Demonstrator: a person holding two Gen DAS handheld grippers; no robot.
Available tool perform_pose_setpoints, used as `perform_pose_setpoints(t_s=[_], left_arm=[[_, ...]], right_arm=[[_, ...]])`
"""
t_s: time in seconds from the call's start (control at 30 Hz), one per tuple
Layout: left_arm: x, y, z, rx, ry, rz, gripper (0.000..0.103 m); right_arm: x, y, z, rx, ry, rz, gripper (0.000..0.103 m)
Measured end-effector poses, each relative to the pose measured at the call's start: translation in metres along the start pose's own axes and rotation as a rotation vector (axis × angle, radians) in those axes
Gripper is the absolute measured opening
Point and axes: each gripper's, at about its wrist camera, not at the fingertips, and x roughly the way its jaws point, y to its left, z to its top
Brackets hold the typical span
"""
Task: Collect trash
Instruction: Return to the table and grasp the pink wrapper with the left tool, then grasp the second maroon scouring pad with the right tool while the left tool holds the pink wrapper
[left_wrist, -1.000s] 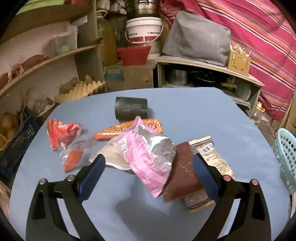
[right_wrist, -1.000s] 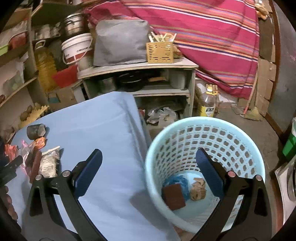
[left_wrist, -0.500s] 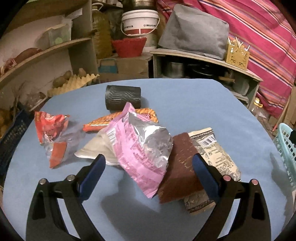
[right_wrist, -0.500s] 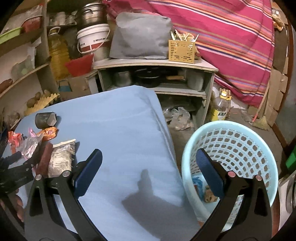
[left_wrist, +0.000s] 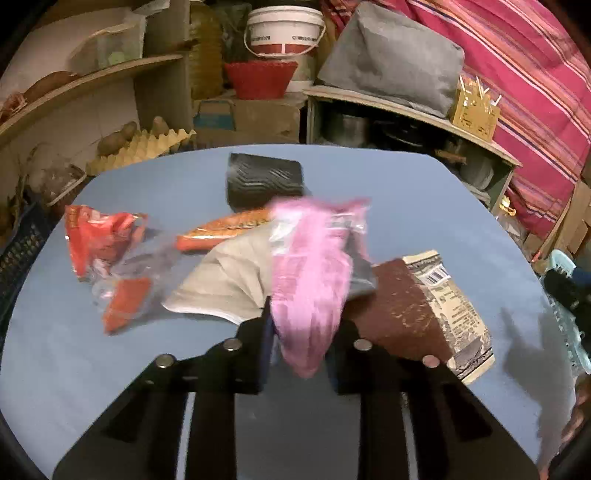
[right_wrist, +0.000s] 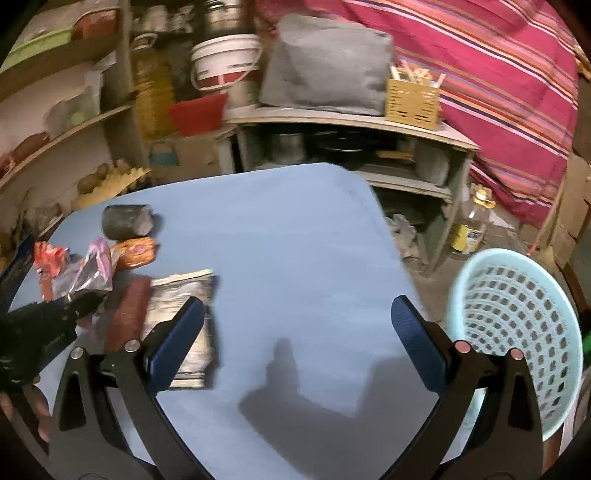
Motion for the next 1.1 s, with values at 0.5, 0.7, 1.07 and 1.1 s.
perform_pose_setpoints(t_s=[0.5,0.7,1.07,1.1], left_arm=[[-0.045,0.092,0.008,-0.097,-0.081,0.051,0.019],[-0.050,0.132,0.006,-0.149,-0.079,0.082,0.019],[-0.053,0.159,0.002,-0.193,-0.069,0.084,0.019],[-0.054,0.160,0.002,-0.194,-0.069,0.083,0.019]], right_arm=[[0.024,0.120,-0.017,-0.201,0.047,0.096,0.098],[0.036,0.149,-0.023,-0.248,0.068,0.058,0.098],[0.059,0.178,-0.033,-0.342,0.136,-0.001,0.065],[0.059,0.177,-0.033,-0.336,0.139,0.004,0.063]])
